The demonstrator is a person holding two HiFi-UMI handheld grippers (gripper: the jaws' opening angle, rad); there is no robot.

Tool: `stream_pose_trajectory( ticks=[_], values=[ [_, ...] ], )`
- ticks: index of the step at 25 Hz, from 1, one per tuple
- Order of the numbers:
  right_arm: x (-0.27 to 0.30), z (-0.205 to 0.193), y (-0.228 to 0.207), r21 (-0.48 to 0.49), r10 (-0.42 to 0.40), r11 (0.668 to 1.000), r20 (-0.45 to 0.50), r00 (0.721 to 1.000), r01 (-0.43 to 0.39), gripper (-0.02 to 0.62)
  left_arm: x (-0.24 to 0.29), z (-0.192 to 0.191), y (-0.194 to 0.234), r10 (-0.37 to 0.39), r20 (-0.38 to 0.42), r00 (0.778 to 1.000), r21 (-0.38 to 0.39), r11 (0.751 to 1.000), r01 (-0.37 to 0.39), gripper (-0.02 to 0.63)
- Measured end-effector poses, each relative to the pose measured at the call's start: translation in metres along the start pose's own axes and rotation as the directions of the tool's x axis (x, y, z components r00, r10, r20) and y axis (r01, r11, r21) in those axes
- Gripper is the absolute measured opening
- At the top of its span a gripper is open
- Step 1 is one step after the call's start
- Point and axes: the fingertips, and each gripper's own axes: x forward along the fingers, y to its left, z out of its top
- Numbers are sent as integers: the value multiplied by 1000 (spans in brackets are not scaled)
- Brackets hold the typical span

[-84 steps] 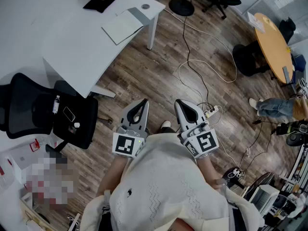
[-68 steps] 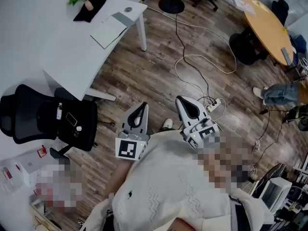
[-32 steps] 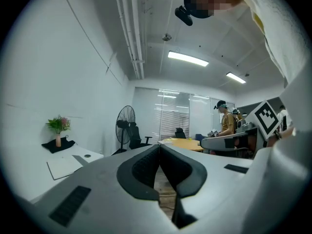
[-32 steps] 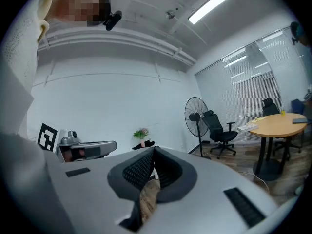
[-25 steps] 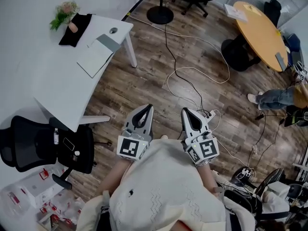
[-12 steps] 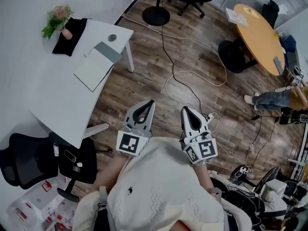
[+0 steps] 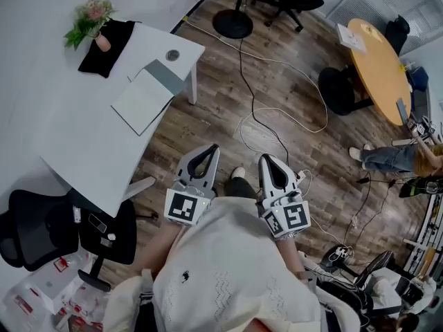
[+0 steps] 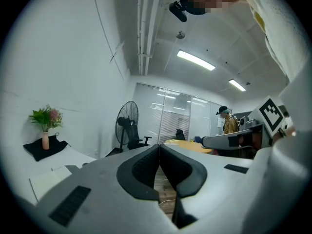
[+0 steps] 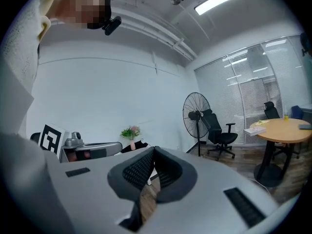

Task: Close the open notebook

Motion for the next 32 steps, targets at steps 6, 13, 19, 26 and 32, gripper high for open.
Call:
stream_pose_trajectory(
  ticks=[6, 13, 19, 26, 32],
  values=[
    [33, -2, 6, 2, 78, 997, -20, 997, -78, 2, 2, -1, 19, 44, -5, 999, 38, 998, -44, 12],
    [97, 12, 1, -22, 218, 976, -19, 976, -218, 2, 17, 4, 66, 196, -5, 981, 26, 980, -196, 12],
    [161, 25, -9, -25, 338, 940, -45, 940, -339, 2, 40, 5, 103, 320, -14, 947, 30, 947, -320, 12],
    [229, 47, -20, -34, 513, 855, -90, 854, -517, 2, 70, 10, 138, 489, -15, 872, 33, 872, -488, 12],
    [275, 61, -17, -68, 649, 750, -120, 751, -658, 2, 86, 20, 160, 629, 0, 777, 27, 777, -629, 14]
  ],
)
